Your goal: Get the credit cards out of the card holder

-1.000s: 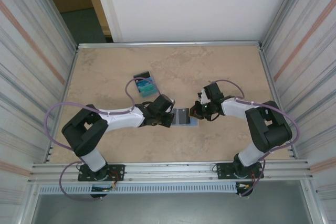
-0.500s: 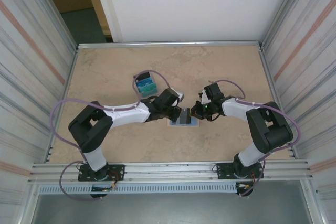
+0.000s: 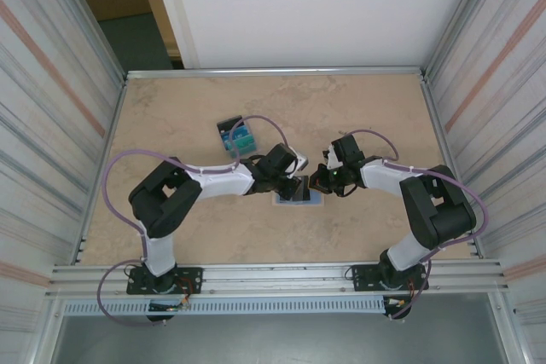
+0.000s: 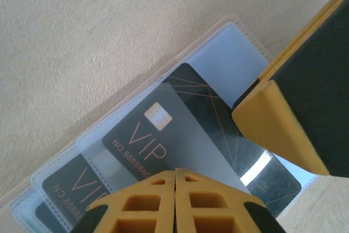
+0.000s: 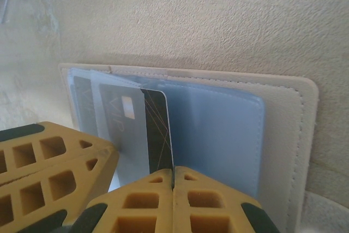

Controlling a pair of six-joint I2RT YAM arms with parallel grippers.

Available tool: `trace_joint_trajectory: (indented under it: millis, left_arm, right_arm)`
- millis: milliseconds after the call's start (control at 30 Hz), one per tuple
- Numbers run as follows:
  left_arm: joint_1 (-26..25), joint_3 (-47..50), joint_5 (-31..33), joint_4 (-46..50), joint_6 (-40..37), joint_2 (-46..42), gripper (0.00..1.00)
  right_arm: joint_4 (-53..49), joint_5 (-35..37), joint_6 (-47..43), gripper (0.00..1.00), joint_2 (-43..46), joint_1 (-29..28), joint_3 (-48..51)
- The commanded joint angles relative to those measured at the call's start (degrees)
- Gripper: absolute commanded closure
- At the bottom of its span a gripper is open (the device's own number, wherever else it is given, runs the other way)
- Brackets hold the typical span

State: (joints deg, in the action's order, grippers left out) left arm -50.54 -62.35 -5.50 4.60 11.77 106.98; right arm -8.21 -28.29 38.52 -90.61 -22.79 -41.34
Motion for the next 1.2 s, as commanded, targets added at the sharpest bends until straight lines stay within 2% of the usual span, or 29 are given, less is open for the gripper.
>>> trace_joint_trajectory:
  millis: [0, 367, 533, 767, 933, 1167]
  left_arm:
    - [0.80, 1.50, -0.86, 0.59, 0.39, 0.44, 0.97]
    - [0.82, 4.81, -0.03, 0.93, 3.58, -1.01, 1.00]
    - [0.21, 5.97, 0.39, 0.91, 5.80, -1.68, 1.00]
    - [-0.12, 6.75, 0.88, 0.47, 8.48, -1.21, 1.00]
    - [-0.17, 6.54, 0.85, 0.34, 8.75, -1.06, 1.00]
    - [-0.13, 6.66, 0.75, 0.10, 9.15, -0.59, 1.00]
  right_arm:
    - [-0.86, 0.96, 0.24, 1.00, 0.23, 0.80, 1.34]
    - [-0.32, 0.66, 0.67, 1.00, 1.84, 1.76, 2.84]
    - [3.81, -3.06, 2.36, 1.00, 2.71, 1.79, 4.18]
    - [12.33, -8.08, 6.11, 0.82, 3.46, 1.77, 6.97]
    - [14.23, -8.98, 6.15, 0.79, 3.18, 1.73, 7.68]
    - [18.09, -10.29, 6.94, 0.81, 1.89, 1.60, 8.68]
